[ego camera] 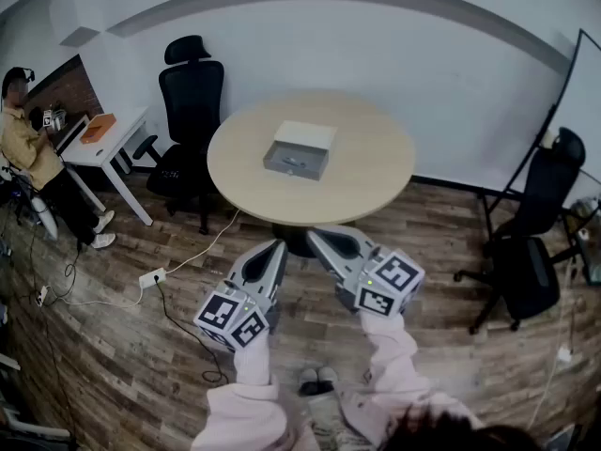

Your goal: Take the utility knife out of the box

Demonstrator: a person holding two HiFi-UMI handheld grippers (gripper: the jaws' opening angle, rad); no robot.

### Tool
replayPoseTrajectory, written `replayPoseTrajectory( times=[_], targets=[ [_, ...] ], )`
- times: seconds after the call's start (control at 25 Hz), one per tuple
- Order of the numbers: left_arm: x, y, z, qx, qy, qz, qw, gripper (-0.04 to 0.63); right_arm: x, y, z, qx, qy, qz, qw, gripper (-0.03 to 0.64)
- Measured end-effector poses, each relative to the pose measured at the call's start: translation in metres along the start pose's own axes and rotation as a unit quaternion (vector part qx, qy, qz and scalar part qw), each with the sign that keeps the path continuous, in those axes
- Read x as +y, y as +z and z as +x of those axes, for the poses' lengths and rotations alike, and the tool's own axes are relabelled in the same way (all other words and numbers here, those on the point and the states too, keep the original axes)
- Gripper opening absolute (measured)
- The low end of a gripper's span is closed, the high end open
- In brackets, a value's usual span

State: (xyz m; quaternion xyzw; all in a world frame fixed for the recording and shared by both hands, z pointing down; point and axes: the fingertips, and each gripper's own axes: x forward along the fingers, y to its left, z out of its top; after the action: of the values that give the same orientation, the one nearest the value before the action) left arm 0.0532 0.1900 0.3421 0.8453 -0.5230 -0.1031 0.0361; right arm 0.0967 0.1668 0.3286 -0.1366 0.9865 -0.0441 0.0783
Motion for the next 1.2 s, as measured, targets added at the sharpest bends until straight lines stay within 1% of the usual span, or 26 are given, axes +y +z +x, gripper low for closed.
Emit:
replayPoseTrajectory(
  times=[0.16, 0.44, 0.56, 0.84, 1.2],
  targets=[
    [0.002, -0.003, 0.004, 0.001, 0.0, 0.005, 1.0, 0.0, -0.005, -0.002, -0.001, 0.001, 0.002, -0.001, 1.0, -0.011],
    [0.0, -0.011, 0.011, 0.007, -0.002, -0.003, 1.0, 0.0, -0.015, -0.006, -0.005, 0.006, 0.005, 0.009, 1.0, -0.011],
    [-0.001, -0.013, 0.014, 0.008, 0.004, -0.008, 0.9999, 0.0, -0.02, -0.01, -0.007, 0.011, 0.006, 0.016, 1.0, -0.011],
    [-0.001, -0.021, 0.022, 0.013, 0.011, -0.009, 0.9998, 0.0, -0.042, -0.015, -0.012, 0.017, -0.002, 0.031, 0.999, -0.011],
    [0.015, -0.028, 0.022, 0.026, 0.025, -0.016, 0.9992, 0.0, -0.046, -0.028, 0.009, 0.028, 0.012, 0.039, 0.999, -0.009]
  ],
)
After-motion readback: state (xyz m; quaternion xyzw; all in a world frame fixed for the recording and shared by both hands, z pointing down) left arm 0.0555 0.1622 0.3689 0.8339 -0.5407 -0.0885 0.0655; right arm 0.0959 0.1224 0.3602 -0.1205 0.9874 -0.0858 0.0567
